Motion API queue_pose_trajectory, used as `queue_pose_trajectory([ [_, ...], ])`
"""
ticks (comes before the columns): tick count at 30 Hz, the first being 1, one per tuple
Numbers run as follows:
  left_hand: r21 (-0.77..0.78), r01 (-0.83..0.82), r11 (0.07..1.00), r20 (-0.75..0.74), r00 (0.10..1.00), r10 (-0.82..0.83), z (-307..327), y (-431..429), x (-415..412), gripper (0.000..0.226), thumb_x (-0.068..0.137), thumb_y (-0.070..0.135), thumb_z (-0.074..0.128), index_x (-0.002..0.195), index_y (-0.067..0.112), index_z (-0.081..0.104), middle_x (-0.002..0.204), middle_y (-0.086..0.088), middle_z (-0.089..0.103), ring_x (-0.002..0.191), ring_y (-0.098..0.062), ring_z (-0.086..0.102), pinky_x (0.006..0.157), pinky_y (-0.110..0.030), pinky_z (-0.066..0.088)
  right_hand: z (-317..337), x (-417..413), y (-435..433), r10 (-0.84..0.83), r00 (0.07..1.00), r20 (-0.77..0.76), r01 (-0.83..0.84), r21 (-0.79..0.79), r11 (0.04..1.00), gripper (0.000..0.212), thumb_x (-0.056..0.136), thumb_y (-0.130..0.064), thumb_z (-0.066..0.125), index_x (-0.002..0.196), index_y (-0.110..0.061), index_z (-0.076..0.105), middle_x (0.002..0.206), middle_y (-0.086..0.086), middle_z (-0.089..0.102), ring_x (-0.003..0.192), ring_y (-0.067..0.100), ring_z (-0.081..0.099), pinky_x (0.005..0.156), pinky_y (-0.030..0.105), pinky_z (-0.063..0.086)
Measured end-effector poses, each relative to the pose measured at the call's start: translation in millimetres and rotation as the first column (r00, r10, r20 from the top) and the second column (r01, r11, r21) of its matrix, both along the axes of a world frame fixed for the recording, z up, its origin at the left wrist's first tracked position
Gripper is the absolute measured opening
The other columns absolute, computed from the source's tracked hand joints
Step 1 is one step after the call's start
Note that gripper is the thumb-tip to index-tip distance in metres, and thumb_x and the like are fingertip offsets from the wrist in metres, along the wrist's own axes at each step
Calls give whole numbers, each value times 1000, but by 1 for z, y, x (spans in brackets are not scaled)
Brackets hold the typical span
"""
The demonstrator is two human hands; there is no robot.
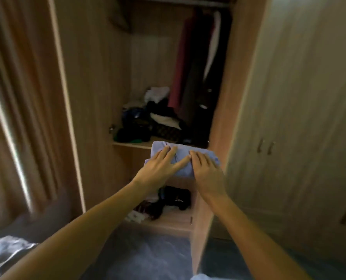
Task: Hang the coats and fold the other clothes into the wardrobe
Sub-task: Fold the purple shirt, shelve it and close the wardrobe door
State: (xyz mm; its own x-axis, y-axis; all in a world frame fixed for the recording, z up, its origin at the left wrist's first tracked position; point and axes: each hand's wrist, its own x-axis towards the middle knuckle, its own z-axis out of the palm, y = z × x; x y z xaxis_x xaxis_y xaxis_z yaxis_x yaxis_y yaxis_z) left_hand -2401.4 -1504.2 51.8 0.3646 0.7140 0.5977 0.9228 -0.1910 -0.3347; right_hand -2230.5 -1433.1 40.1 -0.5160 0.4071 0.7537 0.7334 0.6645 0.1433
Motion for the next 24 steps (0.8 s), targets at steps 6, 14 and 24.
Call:
queue_pose_trajectory([
  [6, 18, -139, 990, 13, 990, 139, -5, 22, -101, 49, 90, 12, 29, 138, 18, 32, 125, -30, 54, 108, -44, 59, 83, -49, 54, 2, -112, 36, 88, 996, 30, -88, 12, 996, 48, 82, -17, 38, 121, -4, 62, 111, 10, 68, 94, 24, 68, 66, 32, 57],
  [14, -2, -79, 997, 92, 993, 78, -30, 116, -205, 62, 80, 15, 32, 142, 17, 29, 123, -26, 58, 106, -38, 62, 69, -39, 56, -18, -214, 129, 65, 995, 70, -63, -29, 998, 46, 73, -16, 59, 118, -8, 64, 105, 6, 71, 85, 19, 70, 64, 27, 58],
  [24, -167, -121, 978, 91, 986, 138, -36, 242, -289, 94, 52, 9, 86, 134, 18, 40, 119, -21, 62, 101, -35, 65, 56, -32, 56, -27, -303, 260, 61, 990, 128, -46, -117, 992, 73, 51, -18, 88, 119, -10, 64, 102, 5, 71, 83, 18, 70, 66, 28, 59],
])
